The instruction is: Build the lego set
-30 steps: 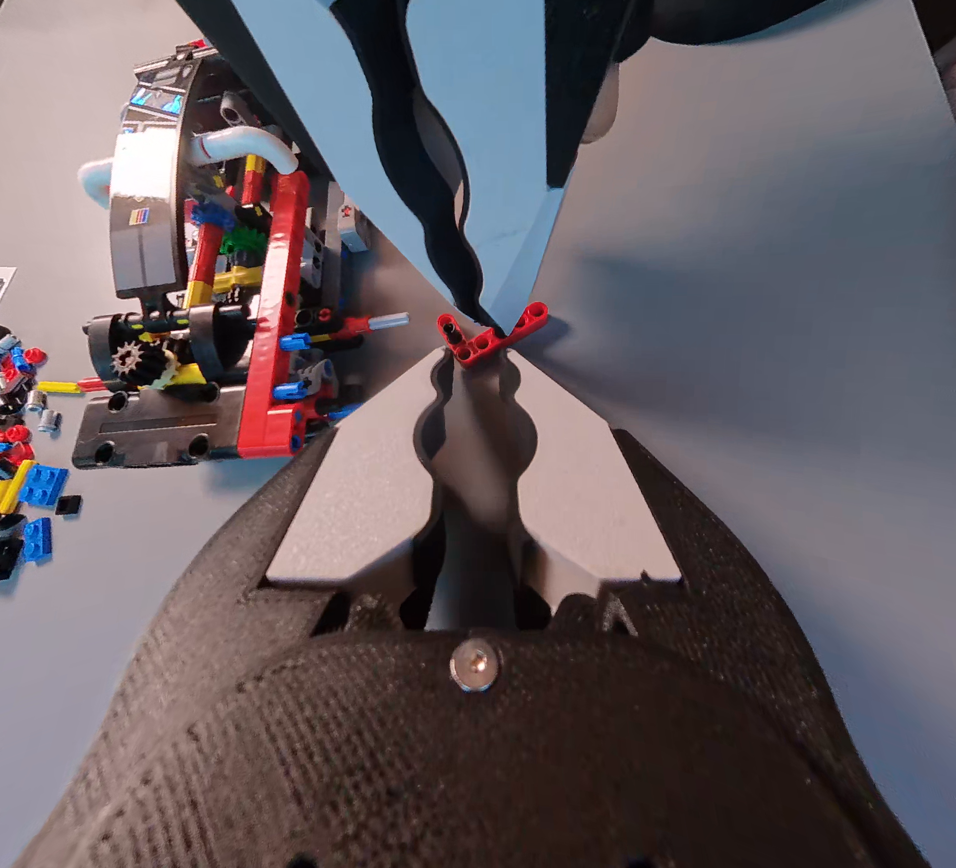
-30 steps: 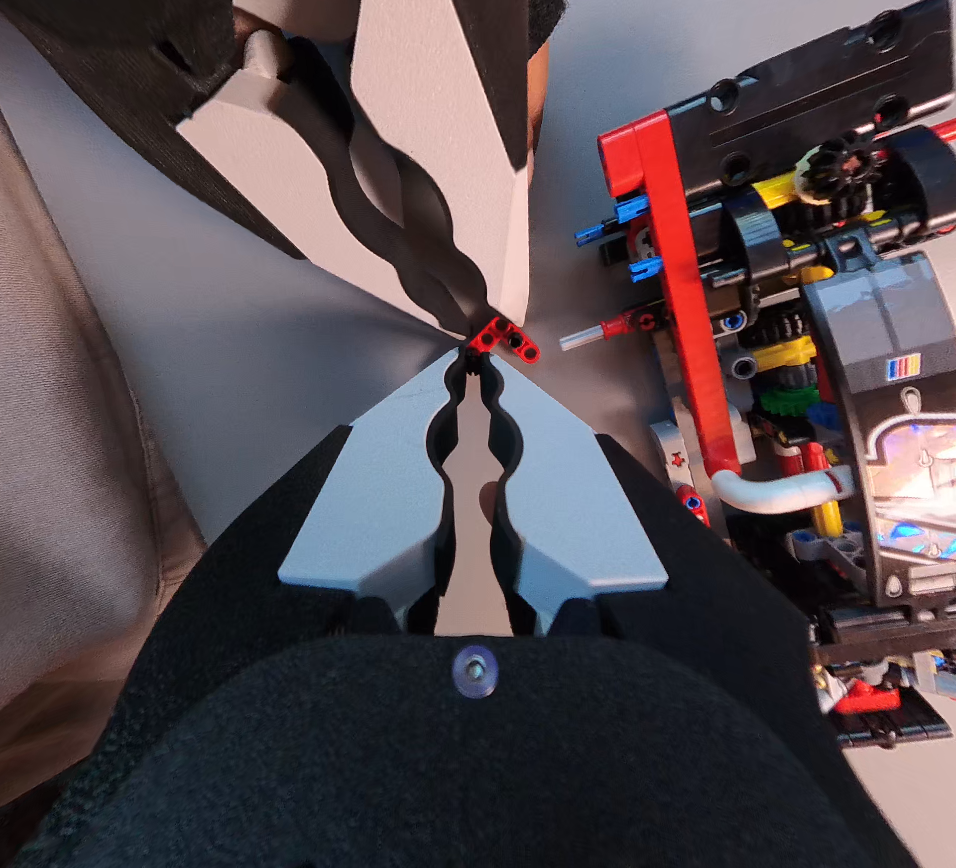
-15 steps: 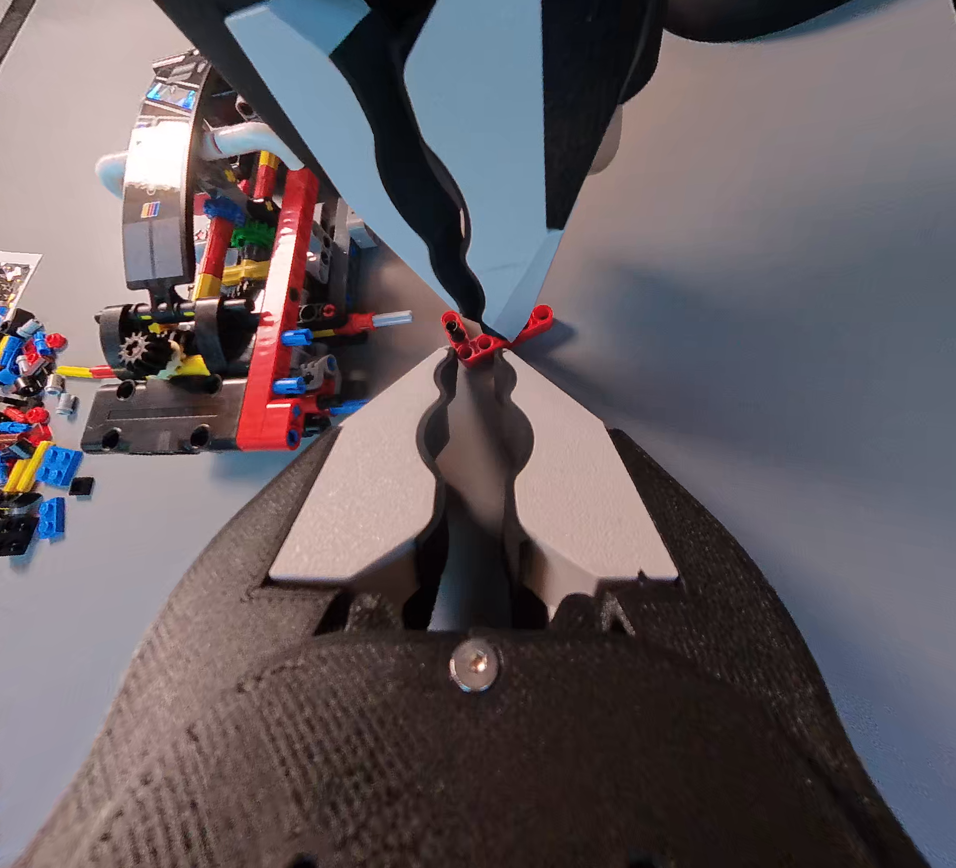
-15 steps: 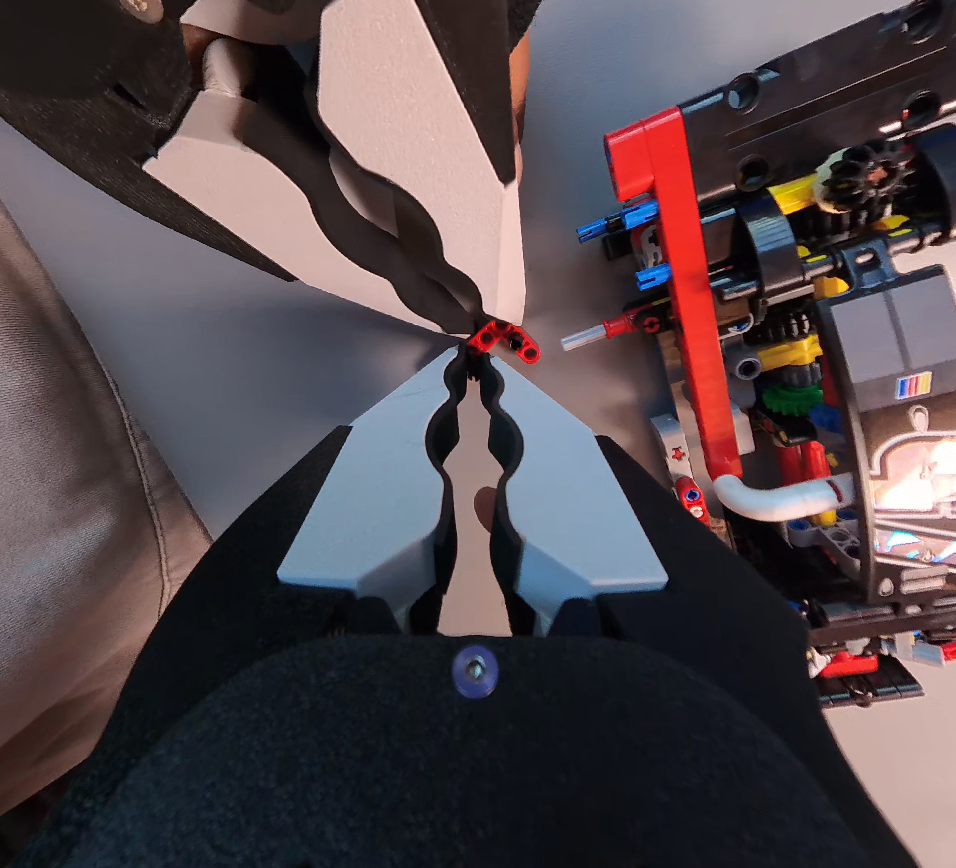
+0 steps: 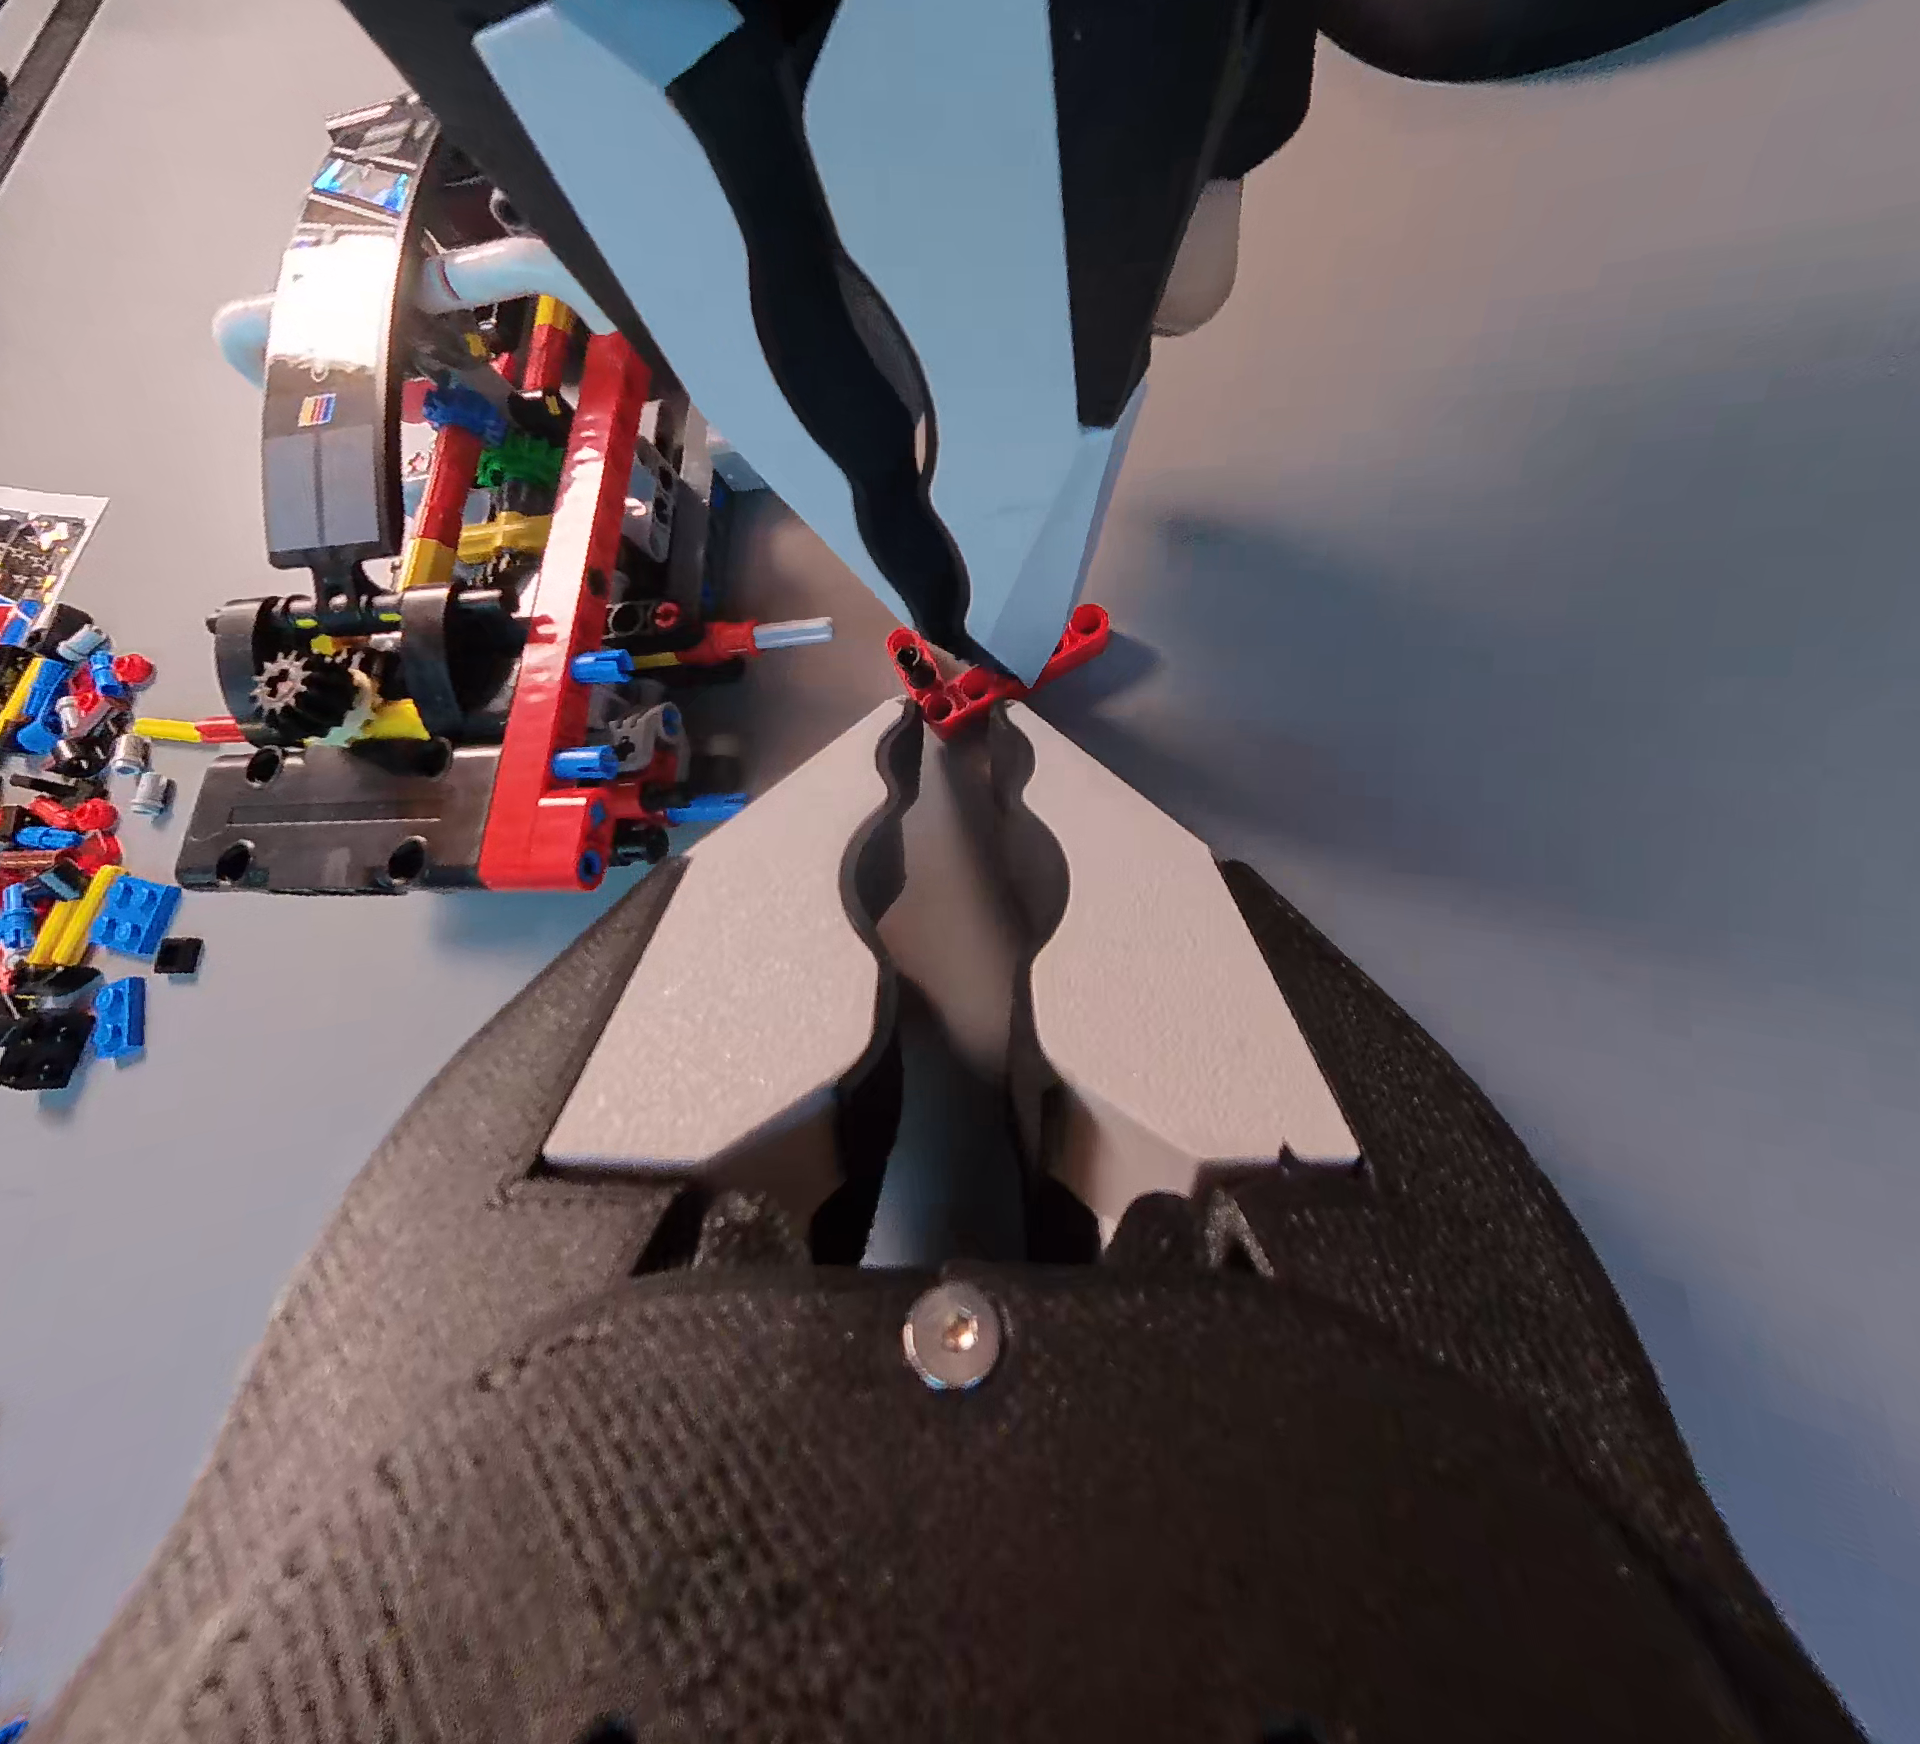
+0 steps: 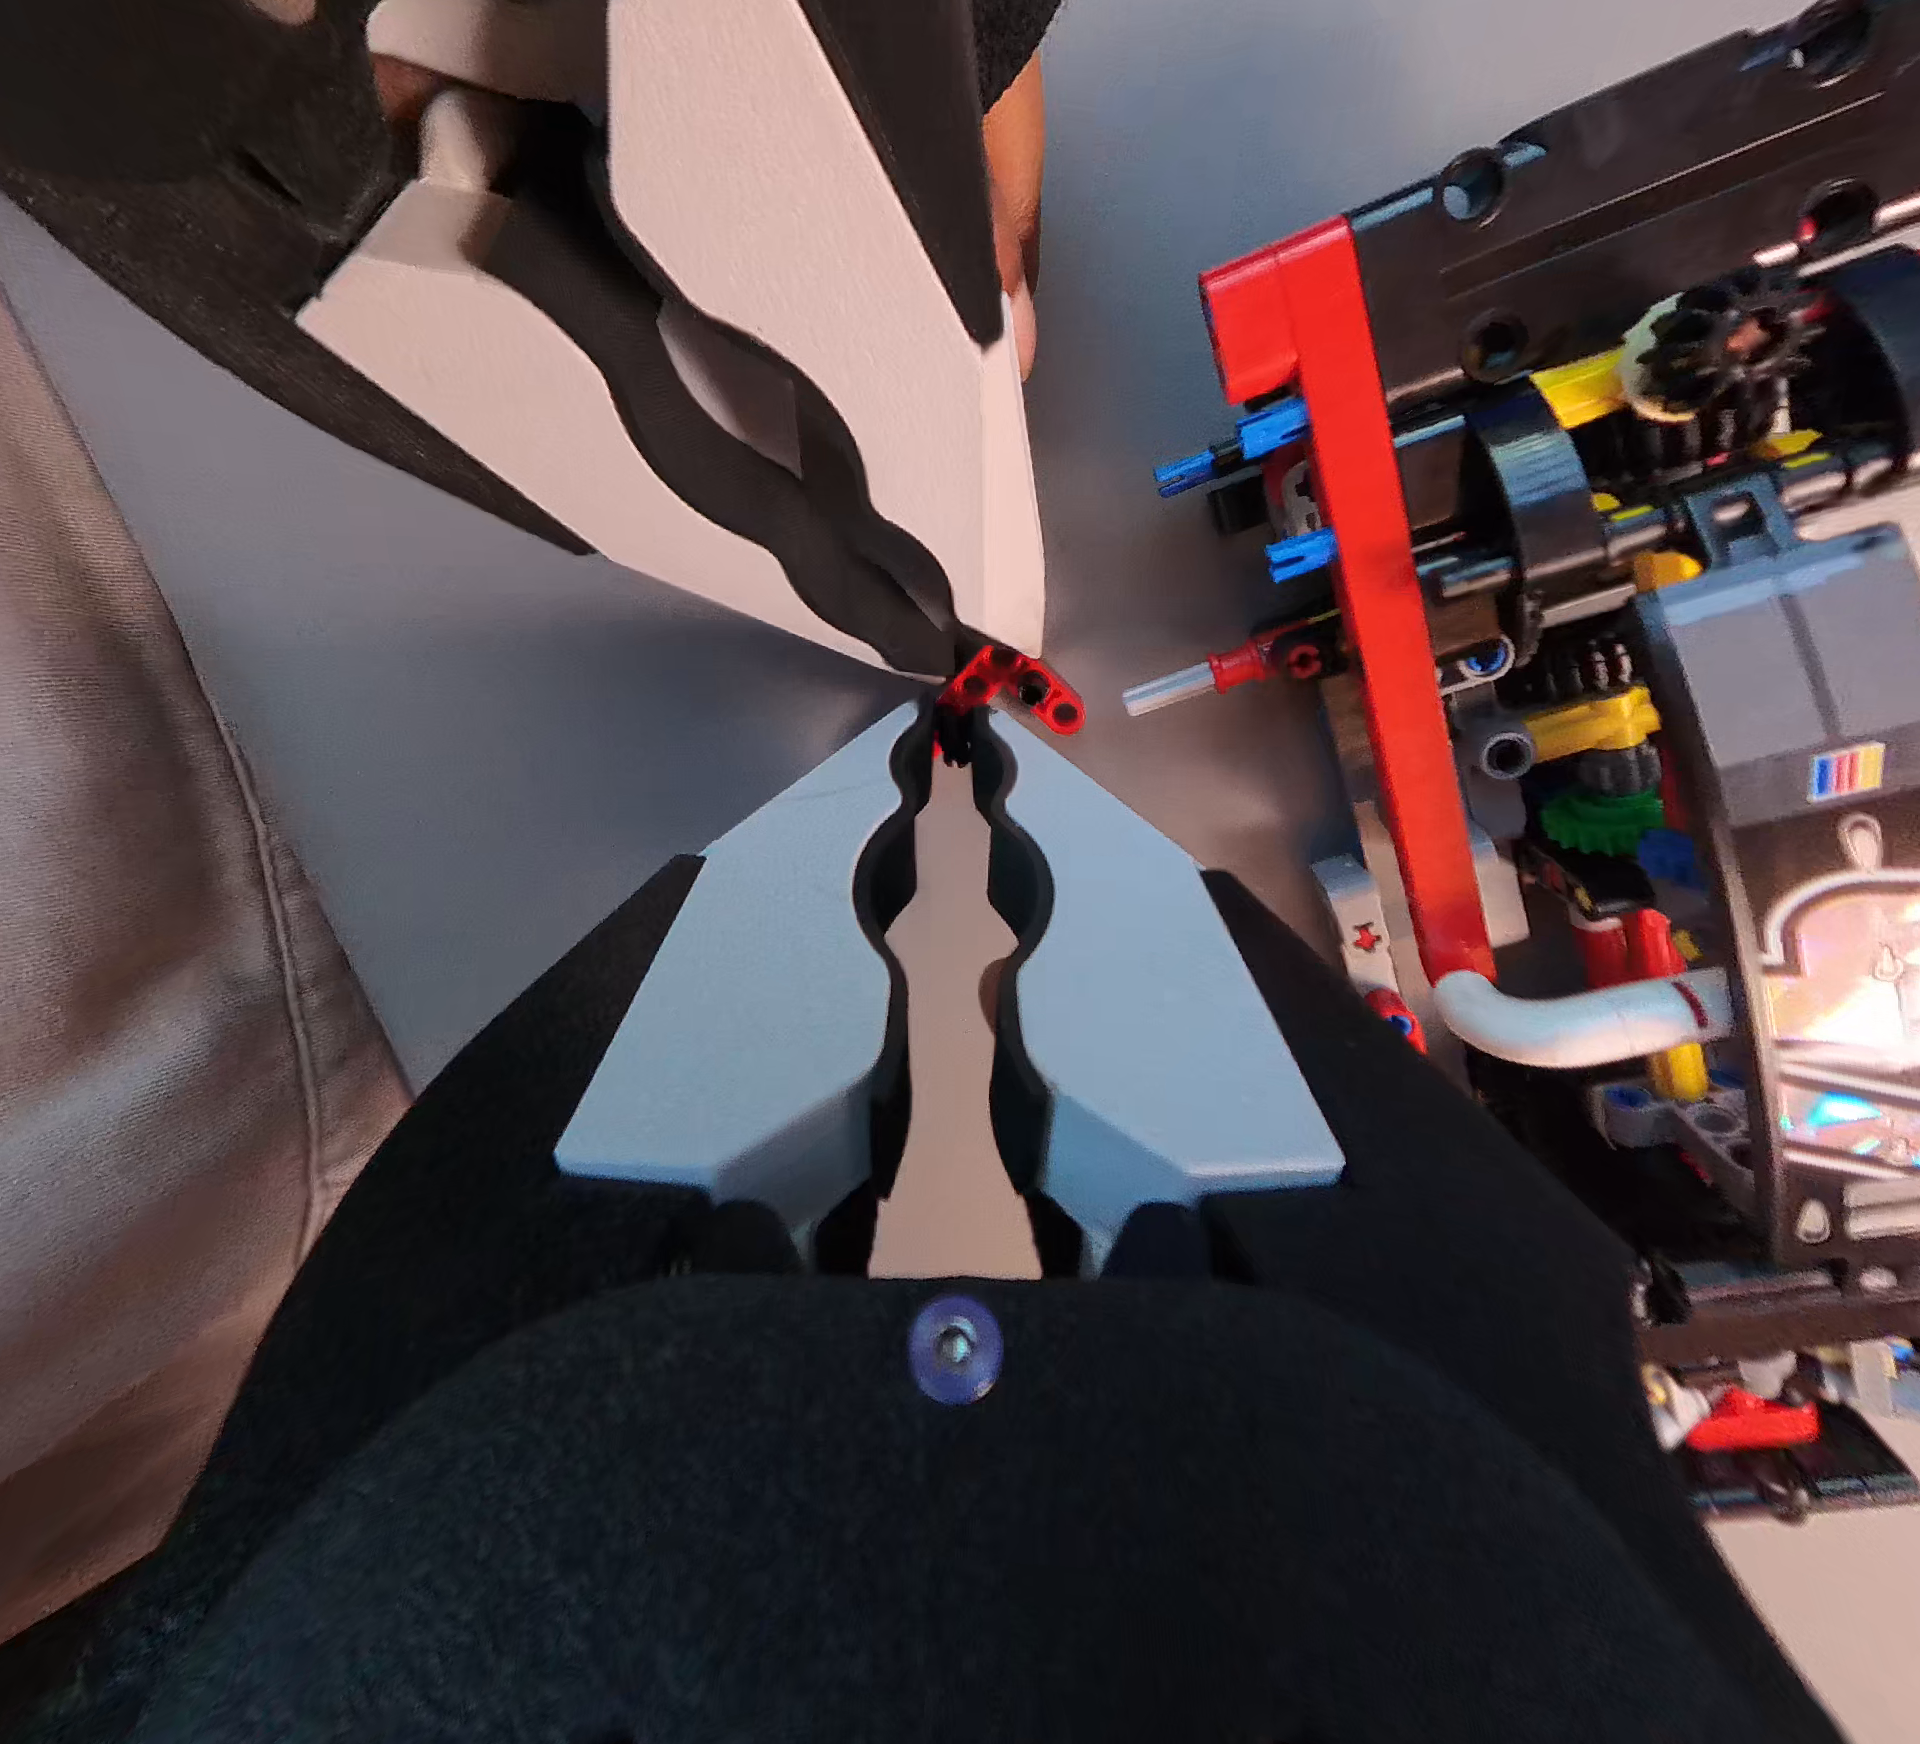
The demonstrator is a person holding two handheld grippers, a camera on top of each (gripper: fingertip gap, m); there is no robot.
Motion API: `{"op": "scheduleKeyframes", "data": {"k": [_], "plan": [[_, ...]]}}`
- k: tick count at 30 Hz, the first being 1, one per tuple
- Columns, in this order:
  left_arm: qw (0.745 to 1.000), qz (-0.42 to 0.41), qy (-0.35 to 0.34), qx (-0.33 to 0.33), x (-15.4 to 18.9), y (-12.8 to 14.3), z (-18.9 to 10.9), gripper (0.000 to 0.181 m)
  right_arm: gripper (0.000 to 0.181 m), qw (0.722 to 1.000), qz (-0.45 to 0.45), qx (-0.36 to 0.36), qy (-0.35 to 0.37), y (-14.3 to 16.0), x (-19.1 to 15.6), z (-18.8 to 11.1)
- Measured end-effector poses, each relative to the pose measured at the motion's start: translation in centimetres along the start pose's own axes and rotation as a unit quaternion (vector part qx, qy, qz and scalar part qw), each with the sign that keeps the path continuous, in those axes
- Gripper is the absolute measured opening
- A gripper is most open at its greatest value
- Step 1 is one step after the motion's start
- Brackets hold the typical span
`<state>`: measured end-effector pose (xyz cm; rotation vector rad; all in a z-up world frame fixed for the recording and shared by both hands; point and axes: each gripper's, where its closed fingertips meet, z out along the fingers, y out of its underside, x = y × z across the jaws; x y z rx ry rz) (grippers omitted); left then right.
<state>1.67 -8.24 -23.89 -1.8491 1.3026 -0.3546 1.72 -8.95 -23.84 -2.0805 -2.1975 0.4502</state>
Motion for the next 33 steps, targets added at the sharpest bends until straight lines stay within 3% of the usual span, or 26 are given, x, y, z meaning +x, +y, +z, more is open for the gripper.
{"op": "scheduleKeyframes", "data": {"k": [11, 21, 23, 25, 30, 33], "plan": [[1.0, 0.002, -0.008, 0.0, 0.0, 0.2, -0.3, 0.005, 0.024, 0.992, -0.029, 0.12, 0.012, 0.1, -0.4, -1.3], [1.0, 0.002, -0.005, 0.002, 0.1, 0.3, -0.5, 0.005, 0.018, 0.994, -0.028, 0.096, 0.051, 1.1, -0.1, 0.1], [1.0, -0.001, -0.003, 0.006, 0.1, 0.2, -0.6, 0.006, 0.006, 0.993, -0.036, 0.094, 0.068, 1.0, 0.3, 0.3], [1.0, -0.005, 0.0, 0.013, 0.1, 0.2, -0.9, 0.011, 0.005, 0.992, -0.049, 0.095, 0.061, 1.0, 0.0, 0.3], [0.998, 0.002, 0.031, 0.045, 0.9, -0.6, -1.4, 0.03, 0.005, 0.983, -0.148, 0.096, 0.046, 1.7, -1.0, 0.2], [0.998, 0.016, 0.059, 0.025, 1.9, -0.4, -0.8, 0.036, 0.005, 0.976, -0.195, 0.089, 0.041, 1.8, -1.4, 0.2]]}}
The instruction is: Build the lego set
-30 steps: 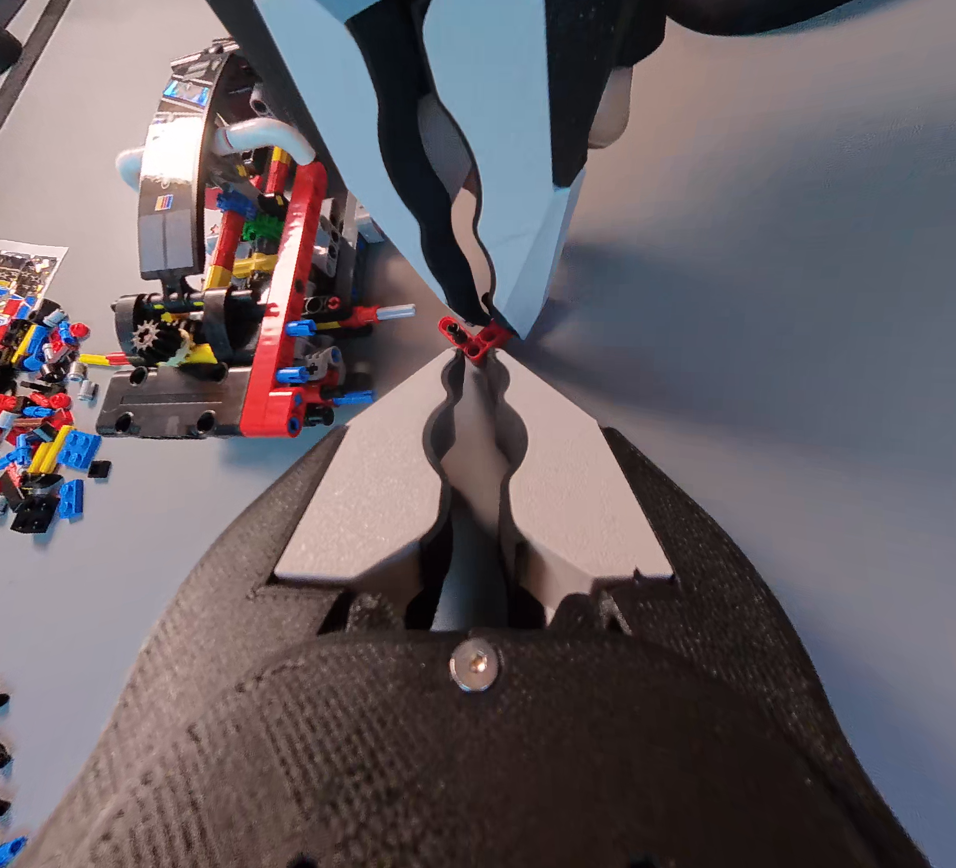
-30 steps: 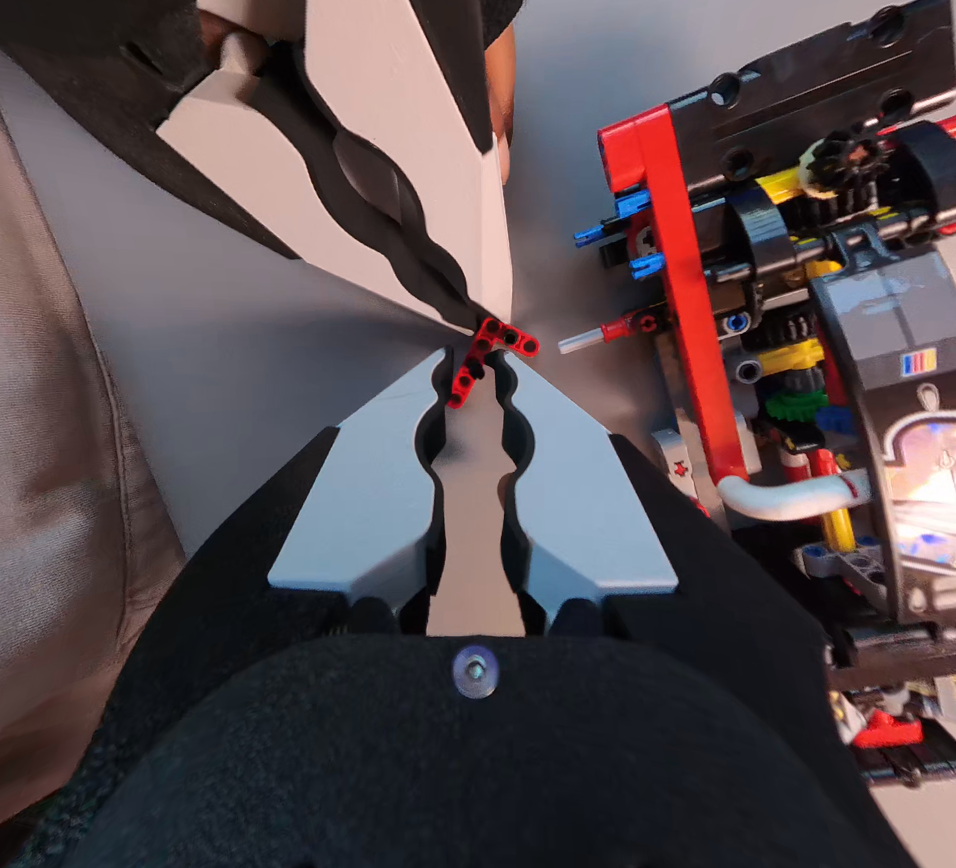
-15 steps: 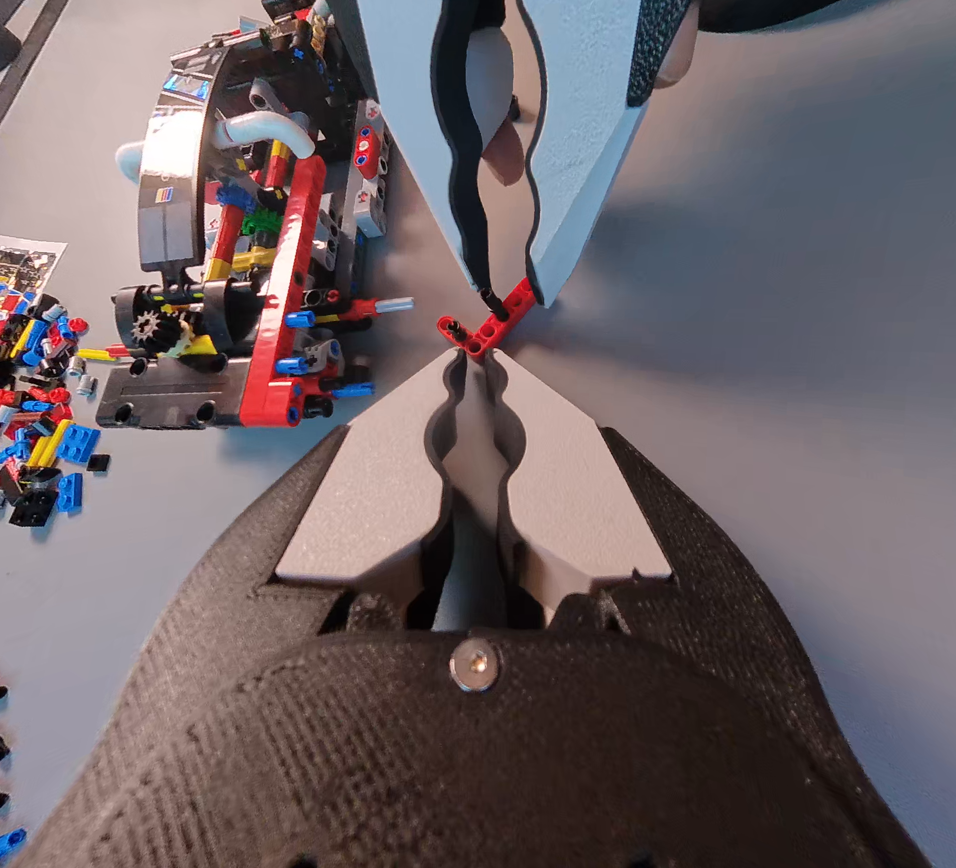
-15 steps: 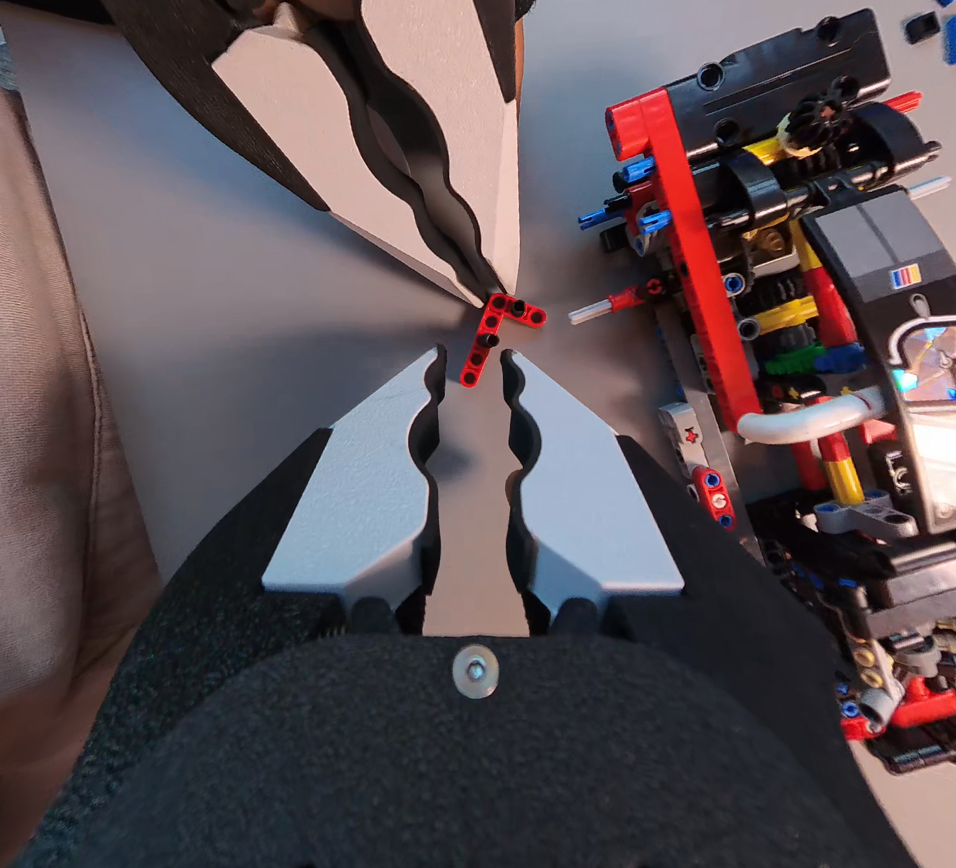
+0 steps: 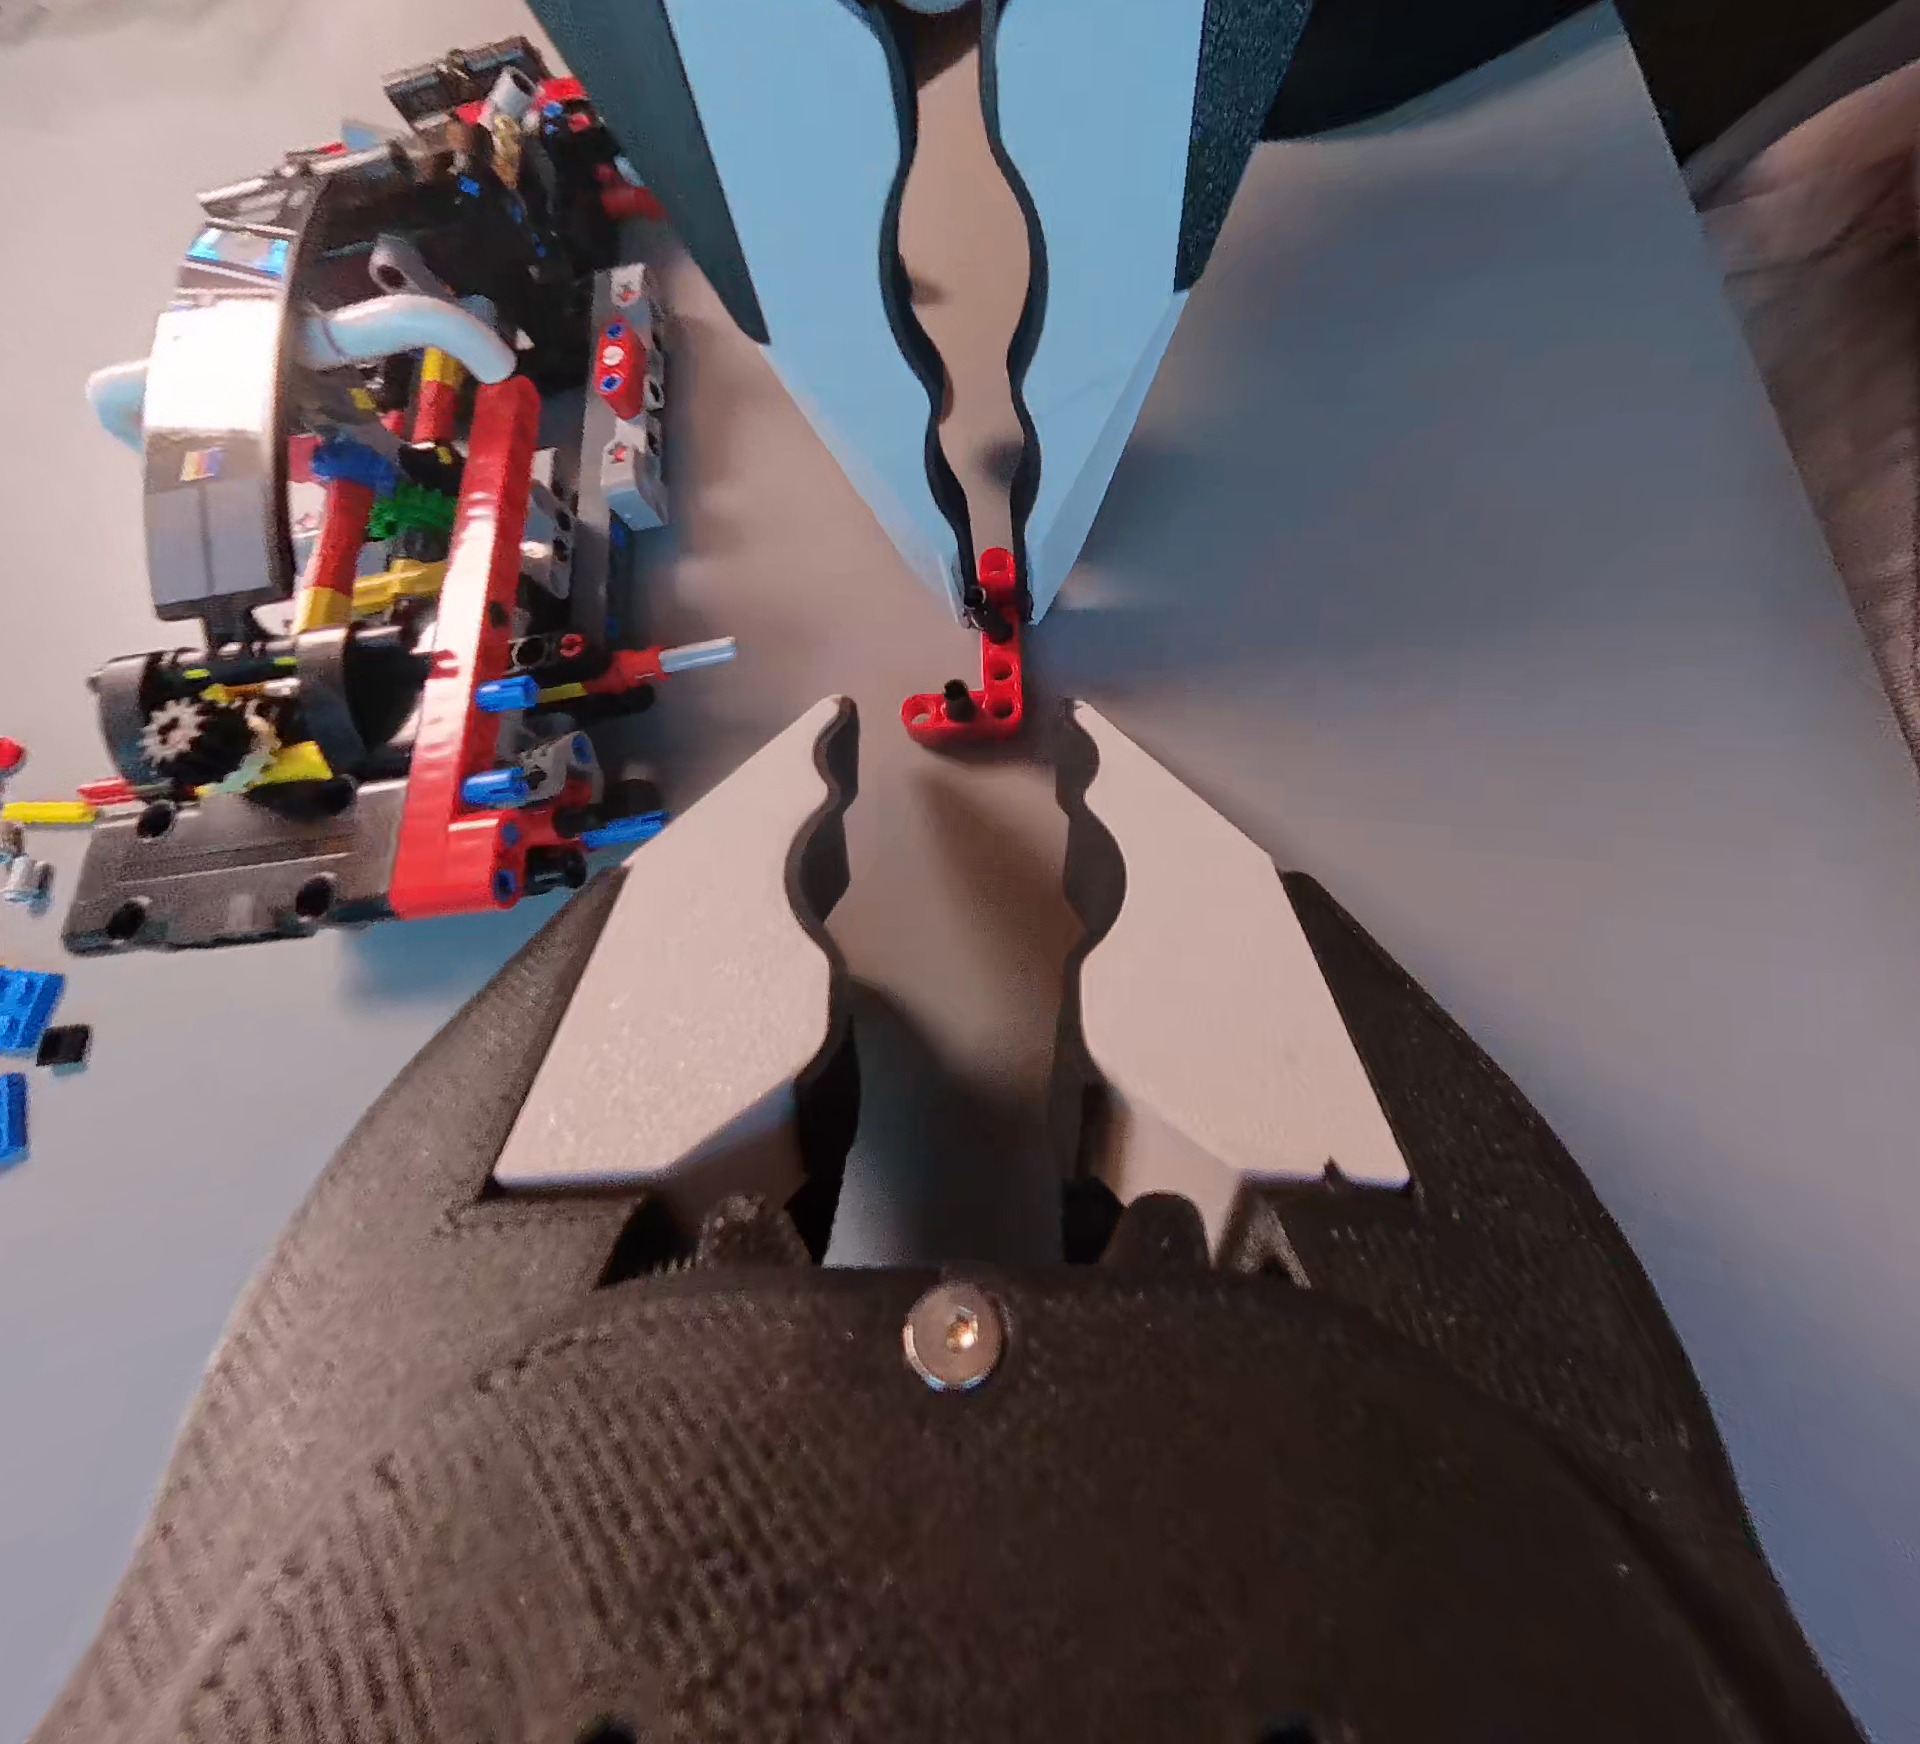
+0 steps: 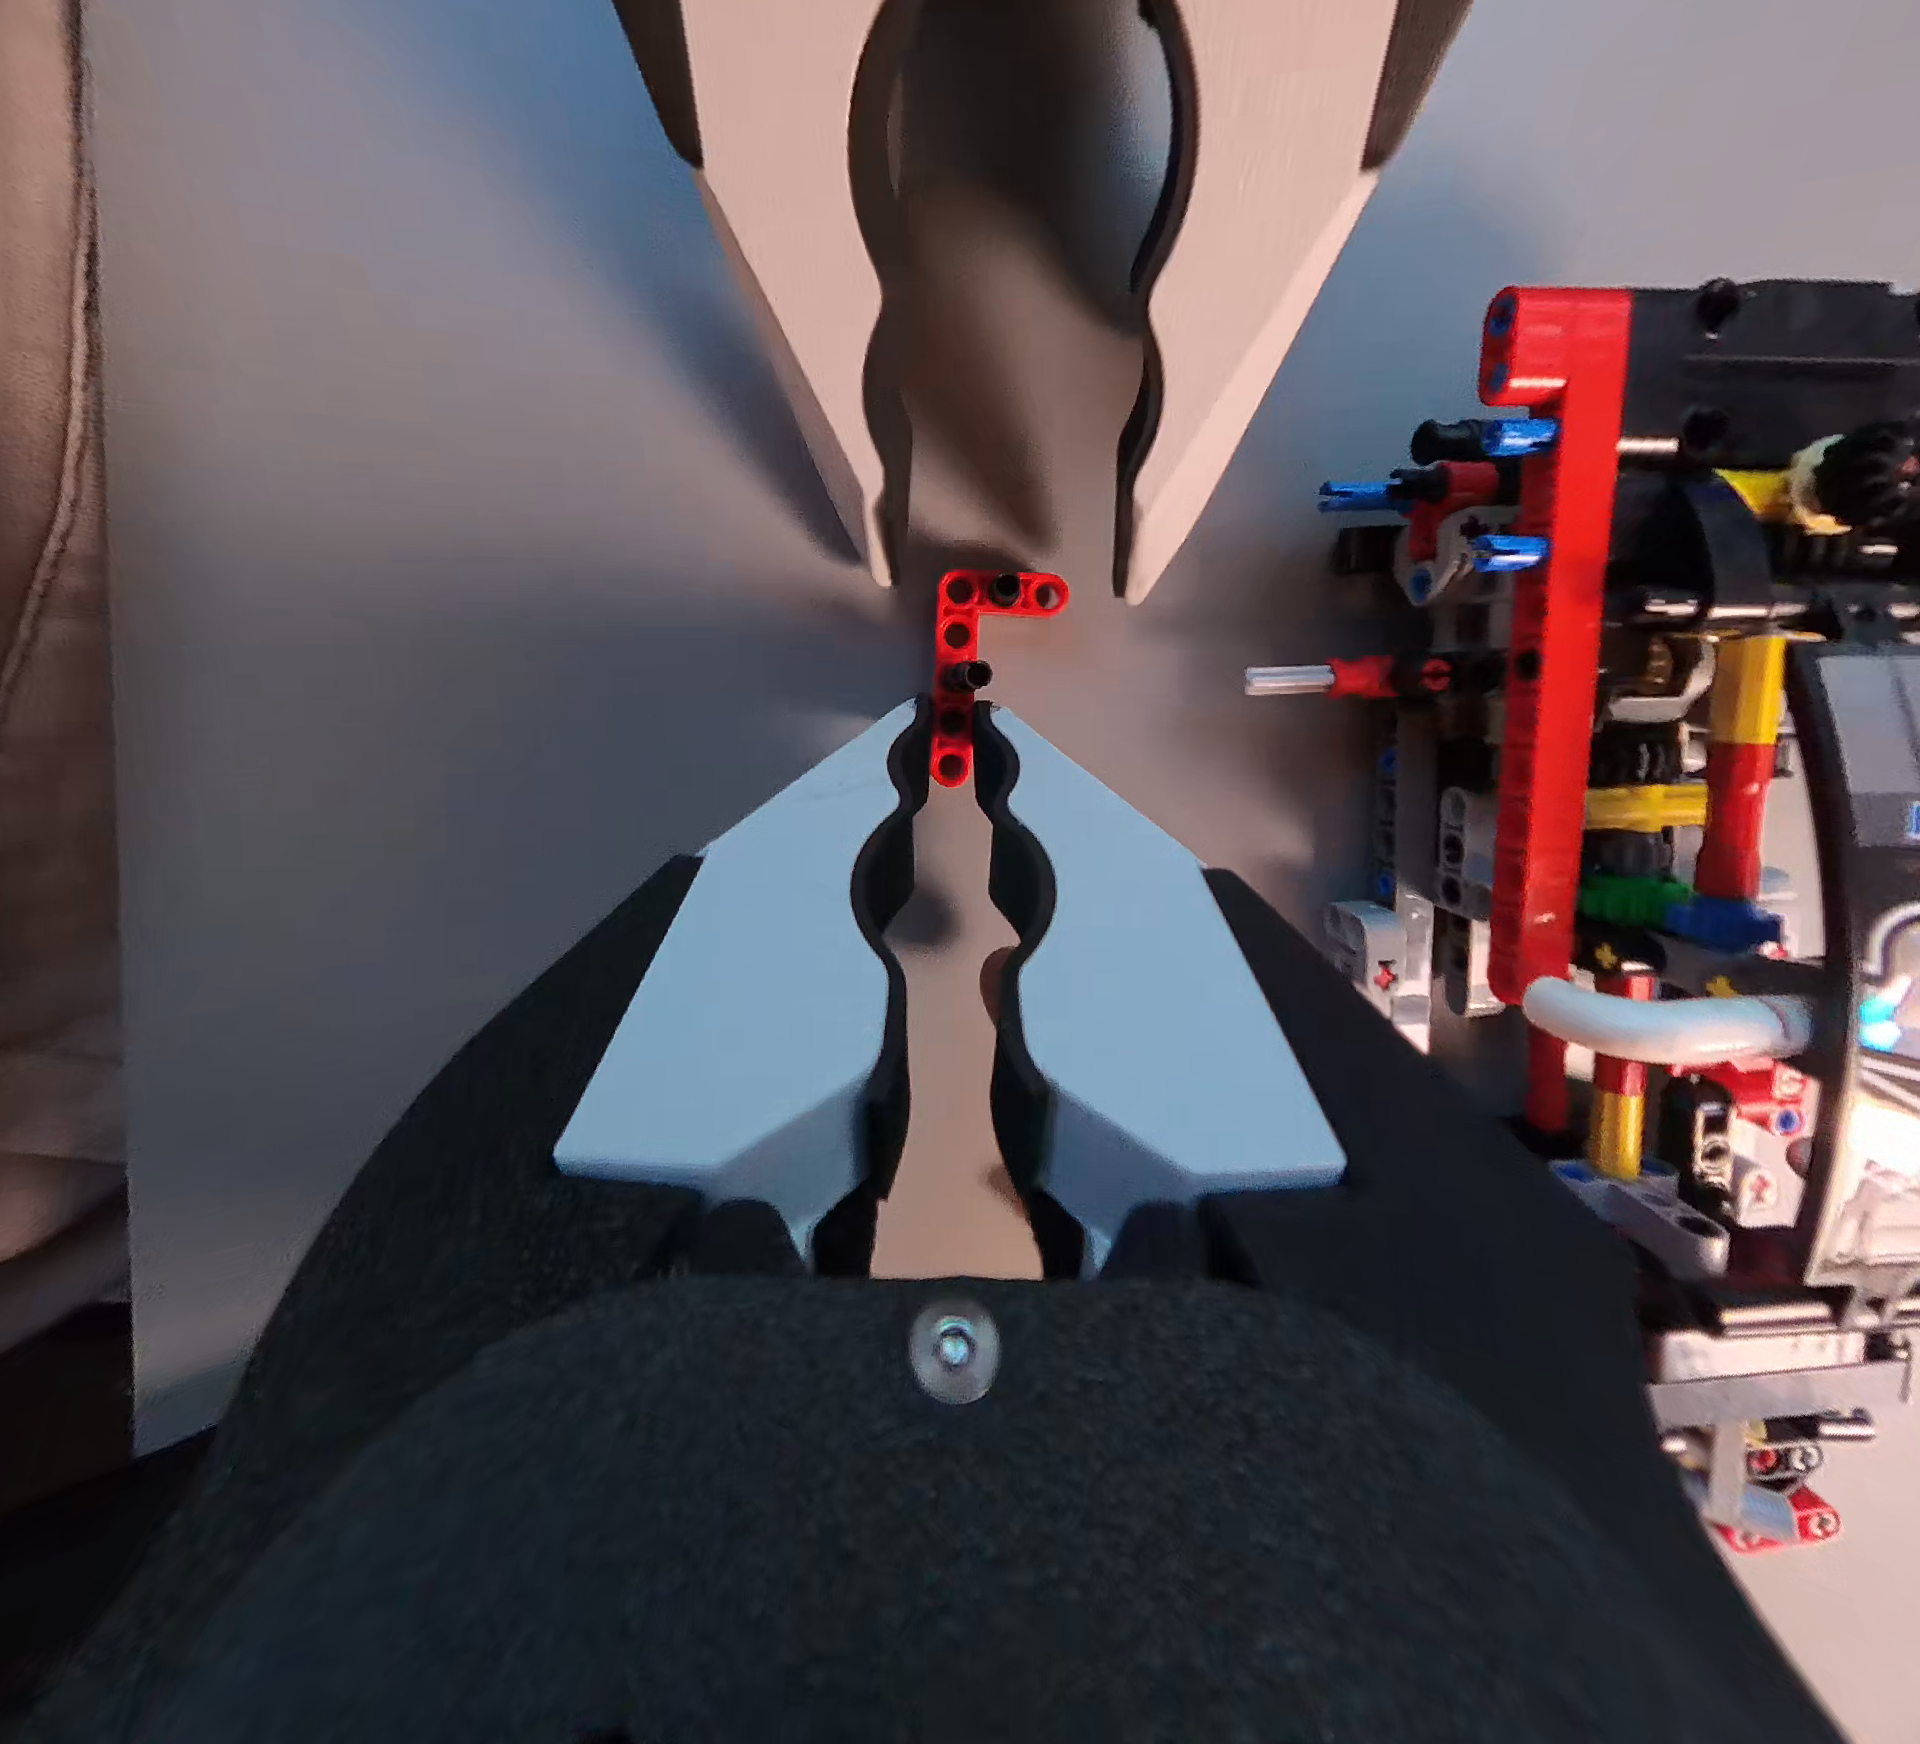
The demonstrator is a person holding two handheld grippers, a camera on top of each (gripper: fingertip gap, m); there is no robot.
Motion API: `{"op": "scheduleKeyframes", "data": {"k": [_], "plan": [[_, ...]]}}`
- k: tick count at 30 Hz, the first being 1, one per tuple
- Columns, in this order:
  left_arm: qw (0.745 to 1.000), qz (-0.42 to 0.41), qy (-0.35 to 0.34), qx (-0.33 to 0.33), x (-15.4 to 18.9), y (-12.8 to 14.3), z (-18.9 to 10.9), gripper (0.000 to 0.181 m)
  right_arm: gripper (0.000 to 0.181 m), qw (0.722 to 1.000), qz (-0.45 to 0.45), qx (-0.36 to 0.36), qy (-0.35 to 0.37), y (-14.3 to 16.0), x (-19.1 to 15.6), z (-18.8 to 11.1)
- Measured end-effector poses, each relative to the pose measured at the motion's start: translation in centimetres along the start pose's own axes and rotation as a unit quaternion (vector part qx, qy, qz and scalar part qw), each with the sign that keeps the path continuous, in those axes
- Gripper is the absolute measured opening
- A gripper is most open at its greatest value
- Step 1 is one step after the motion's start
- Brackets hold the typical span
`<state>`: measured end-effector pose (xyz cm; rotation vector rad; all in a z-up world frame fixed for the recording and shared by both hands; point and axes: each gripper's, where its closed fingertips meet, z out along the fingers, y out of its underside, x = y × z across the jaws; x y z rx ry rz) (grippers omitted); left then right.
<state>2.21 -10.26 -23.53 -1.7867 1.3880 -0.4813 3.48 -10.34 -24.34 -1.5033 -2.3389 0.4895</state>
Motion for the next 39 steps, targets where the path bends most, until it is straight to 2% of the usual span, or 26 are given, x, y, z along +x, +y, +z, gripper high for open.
{"op": "scheduleKeyframes", "data": {"k": [5, 11, 23, 33, 35, 39], "plan": [[1.0, 0.002, 0.013, -0.01, 0.4, 0.0, 0.4, 0.022, 0.005, 1.0, -0.013, 0.004, -0.01, -0.3, -0.3, 0.1], [1.0, 0.003, 0.014, -0.012, 0.4, 0.0, 0.4, 0.022, 0.014, 0.999, 0.012, 0.026, -0.028, -1.1, -0.2, -0.5], [1.0, 0.004, 0.014, -0.014, 0.4, 0.0, 0.5, 0.021, 0.003, 0.998, 0.004, -0.011, -0.059, -1.5, -0.2, -0.7], [1.0, 0.002, 0.014, -0.014, 0.5, 0.0, 0.5, 0.02, 0.002, 0.999, -0.028, -0.042, -0.006, -1.5, -0.1, -0.5], [1.0, 0.012, 0.014, -0.013, 0.8, -0.1, 0.6, 0.014, 0.002, 0.999, -0.023, -0.044, 0.001, -1.4, 0.1, -0.4], [1.0, 0.005, -0.006, -0.026, 0.5, -0.1, 0.7, 0.014, 0.002, 1.0, 0.007, -0.012, 0.006, -1.2, 0.3, -0.6]]}}
